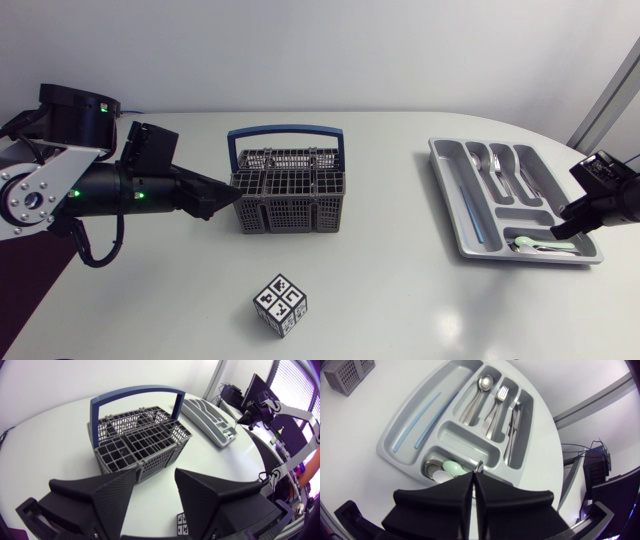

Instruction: Transfer all utensils from the basket to the drawer tray.

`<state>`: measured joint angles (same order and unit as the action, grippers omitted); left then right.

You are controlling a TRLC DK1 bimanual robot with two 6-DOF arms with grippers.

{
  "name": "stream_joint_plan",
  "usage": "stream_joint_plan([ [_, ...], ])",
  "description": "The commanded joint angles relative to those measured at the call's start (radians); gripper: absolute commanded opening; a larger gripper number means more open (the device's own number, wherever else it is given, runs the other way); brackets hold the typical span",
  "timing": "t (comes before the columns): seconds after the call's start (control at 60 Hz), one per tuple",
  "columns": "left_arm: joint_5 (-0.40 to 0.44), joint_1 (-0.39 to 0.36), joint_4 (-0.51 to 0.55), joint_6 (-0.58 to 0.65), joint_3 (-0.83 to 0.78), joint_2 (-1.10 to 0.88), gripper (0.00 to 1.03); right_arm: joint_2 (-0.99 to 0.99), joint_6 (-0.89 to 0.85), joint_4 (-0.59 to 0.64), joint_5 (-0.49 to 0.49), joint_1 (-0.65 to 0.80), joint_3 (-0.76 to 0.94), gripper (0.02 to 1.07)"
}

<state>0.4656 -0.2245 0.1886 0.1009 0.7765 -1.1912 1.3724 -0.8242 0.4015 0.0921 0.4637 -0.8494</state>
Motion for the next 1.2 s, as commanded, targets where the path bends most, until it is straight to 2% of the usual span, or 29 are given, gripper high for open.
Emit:
stream_joint_plan([
  [0.0, -0.004, -0.009, 0.017, -0.013, -0.036, 0.03, 0.55, 0.053, -0.039, -0.043, -0.028, 0.009, 0.041, 0.08],
  [0.15, -0.01, -0.007, 0.037, -0.013, -0.045, 0.064, 0.55, 0.093, -0.044, -0.153, -0.086, -0.003, 0.093, 0.09],
  [0.167, -0.012, -0.006, 0.038, -0.013, -0.048, 0.068, 0.55, 0.097, -0.043, -0.162, -0.097, -0.007, 0.098, 0.11],
  [0.317, -0.022, -0.006, 0.063, -0.012, -0.059, 0.108, 0.56, 0.108, -0.039, -0.219, -0.147, -0.043, 0.147, 0.42],
  [0.35, -0.022, -0.006, 0.068, -0.012, -0.06, 0.117, 0.55, 0.103, -0.038, -0.22, -0.149, -0.048, 0.153, 0.52],
  [0.433, -0.027, -0.004, 0.084, -0.01, -0.066, 0.14, 0.56, 0.08, -0.036, -0.22, -0.157, -0.057, 0.167, 0.86],
  [0.5, -0.031, -0.003, 0.1, -0.009, -0.068, 0.16, 0.56, 0.042, -0.032, -0.22, -0.157, -0.062, 0.177, 1.02],
  [0.733, -0.067, 0.007, 0.158, 0.005, -0.097, 0.266, 0.56, -0.174, -0.004, -0.199, -0.144, -0.096, 0.225, 1.03],
  [0.867, -0.114, 0.008, 0.176, 0.008, -0.129, 0.329, 0.56, -0.282, 0.05, -0.139, -0.089, -0.117, 0.227, 1.03],
  [0.967, -0.143, 0.014, 0.19, 0.014, -0.154, 0.377, 0.56, -0.34, 0.125, -0.132, -0.084, -0.14, 0.236, 1.03],
  [1.183, -0.163, 0.068, 0.238, 0.034, -0.192, 0.49, 0.56, -0.518, 0.234, -0.155, -0.083, -0.283, 0.343, 1.03],
])
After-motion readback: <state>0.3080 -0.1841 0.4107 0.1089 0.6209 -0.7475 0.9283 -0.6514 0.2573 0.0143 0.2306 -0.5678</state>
